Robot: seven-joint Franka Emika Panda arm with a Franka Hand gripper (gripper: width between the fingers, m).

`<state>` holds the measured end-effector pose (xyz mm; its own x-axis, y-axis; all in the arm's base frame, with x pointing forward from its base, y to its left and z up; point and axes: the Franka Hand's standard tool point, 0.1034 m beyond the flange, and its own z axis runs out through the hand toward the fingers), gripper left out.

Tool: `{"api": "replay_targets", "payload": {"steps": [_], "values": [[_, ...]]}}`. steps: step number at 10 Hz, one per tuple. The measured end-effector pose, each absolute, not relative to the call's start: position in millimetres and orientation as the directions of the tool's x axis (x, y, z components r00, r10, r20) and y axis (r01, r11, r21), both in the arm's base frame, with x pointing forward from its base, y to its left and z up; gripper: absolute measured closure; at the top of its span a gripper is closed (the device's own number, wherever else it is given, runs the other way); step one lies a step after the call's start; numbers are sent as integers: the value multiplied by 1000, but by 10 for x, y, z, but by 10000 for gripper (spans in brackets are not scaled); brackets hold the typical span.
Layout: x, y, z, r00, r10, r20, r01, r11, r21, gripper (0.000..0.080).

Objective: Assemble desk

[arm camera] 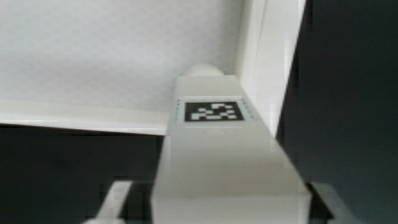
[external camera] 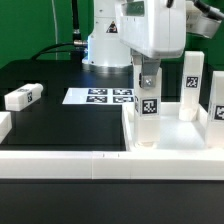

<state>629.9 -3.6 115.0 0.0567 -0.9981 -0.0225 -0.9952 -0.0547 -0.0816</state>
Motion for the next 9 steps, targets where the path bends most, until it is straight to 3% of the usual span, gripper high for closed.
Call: {"api": "replay_targets", "payload": {"steps": [1,2,3,4,7,9], "values": [[6298,-35,1144,78,-997,-20,-994,-76,-82,424],[6298,-36,1144,113,-993,-17,-990,-112,-82,290],[6299,-38,1145,168,-986,-12,-983,-166,-83,290],[6298,-29,1144,269,-963,-3,-960,-268,-83,179],[6299,17,1139,573,-819,23,-816,-573,-80,151],[6311,7,1153,678,-734,38,-731,-678,-81,151]]}}
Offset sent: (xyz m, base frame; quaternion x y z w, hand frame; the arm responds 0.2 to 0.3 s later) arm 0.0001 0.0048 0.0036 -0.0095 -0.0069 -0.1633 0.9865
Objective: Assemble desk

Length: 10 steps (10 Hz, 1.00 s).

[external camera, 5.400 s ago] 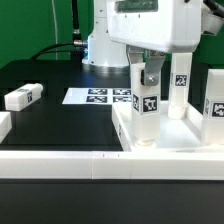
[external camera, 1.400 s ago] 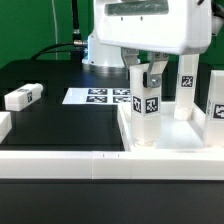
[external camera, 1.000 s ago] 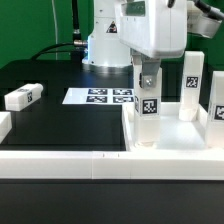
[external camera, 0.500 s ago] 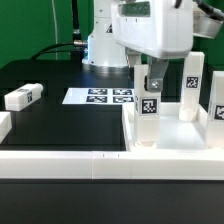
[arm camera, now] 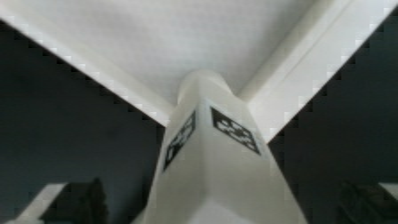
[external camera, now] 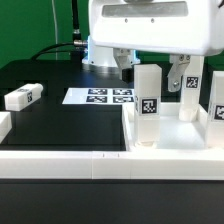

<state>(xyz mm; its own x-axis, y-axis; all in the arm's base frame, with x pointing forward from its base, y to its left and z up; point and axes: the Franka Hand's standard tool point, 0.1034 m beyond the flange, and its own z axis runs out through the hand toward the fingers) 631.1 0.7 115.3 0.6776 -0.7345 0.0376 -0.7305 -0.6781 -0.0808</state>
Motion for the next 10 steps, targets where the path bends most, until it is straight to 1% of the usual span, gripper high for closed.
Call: {"api": "replay_targets", "payload": {"steps": [3,6,8,9,10], "values": [[6307,-3,1142,817,-575,53,-571,-818,-69,151],[6295,11,1117,957,-280,73,-279,-960,-17,151],[6293,48,1115,993,-91,73,-92,-996,6,151],[6294,68,1118,996,-55,73,-56,-998,8,151],[6297,74,1130,997,28,73,26,-1000,17,177]]}}
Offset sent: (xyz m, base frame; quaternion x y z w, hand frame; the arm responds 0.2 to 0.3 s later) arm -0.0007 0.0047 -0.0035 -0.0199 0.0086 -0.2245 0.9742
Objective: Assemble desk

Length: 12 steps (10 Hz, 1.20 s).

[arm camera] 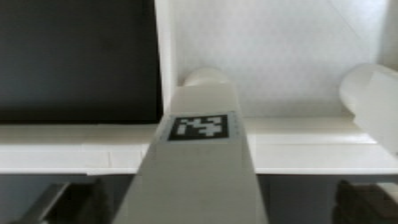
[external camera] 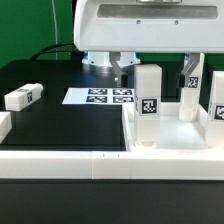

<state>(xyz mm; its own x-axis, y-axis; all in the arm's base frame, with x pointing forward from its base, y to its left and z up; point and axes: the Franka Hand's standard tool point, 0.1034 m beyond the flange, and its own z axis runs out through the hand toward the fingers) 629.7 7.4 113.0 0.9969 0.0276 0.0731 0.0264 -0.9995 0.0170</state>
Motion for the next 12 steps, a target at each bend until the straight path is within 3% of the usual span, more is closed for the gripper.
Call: {"api": "replay_targets", "payload": {"steps": [1,2,3,4,7,10,12], "values": [[6302,69,1148,990,117,73,116,-993,29,310],[6298,65,1135,995,72,72,70,-997,25,447],[6297,61,1132,995,71,71,69,-997,26,447],[6297,59,1132,995,71,71,69,-997,26,511],[6297,55,1131,997,37,72,36,-999,22,511],[6299,23,1123,959,-275,75,-275,-962,-11,511],[6302,18,1118,862,-502,68,-501,-865,-39,511]]}}
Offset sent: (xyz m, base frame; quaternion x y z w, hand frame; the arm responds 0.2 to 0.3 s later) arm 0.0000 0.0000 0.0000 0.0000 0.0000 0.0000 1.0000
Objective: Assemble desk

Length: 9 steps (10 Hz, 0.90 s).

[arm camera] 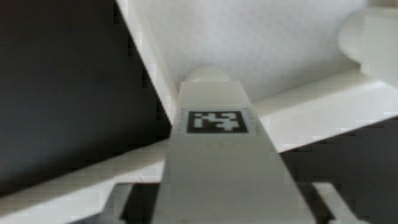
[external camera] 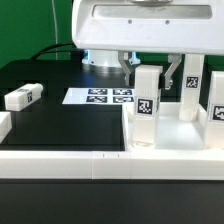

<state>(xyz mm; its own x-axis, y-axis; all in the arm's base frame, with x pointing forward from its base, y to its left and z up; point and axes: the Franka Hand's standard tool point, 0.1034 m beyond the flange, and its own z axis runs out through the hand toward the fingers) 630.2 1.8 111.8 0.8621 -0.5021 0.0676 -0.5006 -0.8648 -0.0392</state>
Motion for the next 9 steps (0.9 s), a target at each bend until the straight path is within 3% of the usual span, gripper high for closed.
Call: {"api": "replay_targets", "payload": {"steps": [2,4,7,9], "values": [[6301,9,1112,680,-731,45,-728,-682,-73,510],[6303,6,1108,520,-854,25,-851,-520,-78,509],[6311,12,1105,251,-968,-4,-965,-250,-75,509],[6312,6,1106,179,-984,-16,-981,-177,-73,509]]}}
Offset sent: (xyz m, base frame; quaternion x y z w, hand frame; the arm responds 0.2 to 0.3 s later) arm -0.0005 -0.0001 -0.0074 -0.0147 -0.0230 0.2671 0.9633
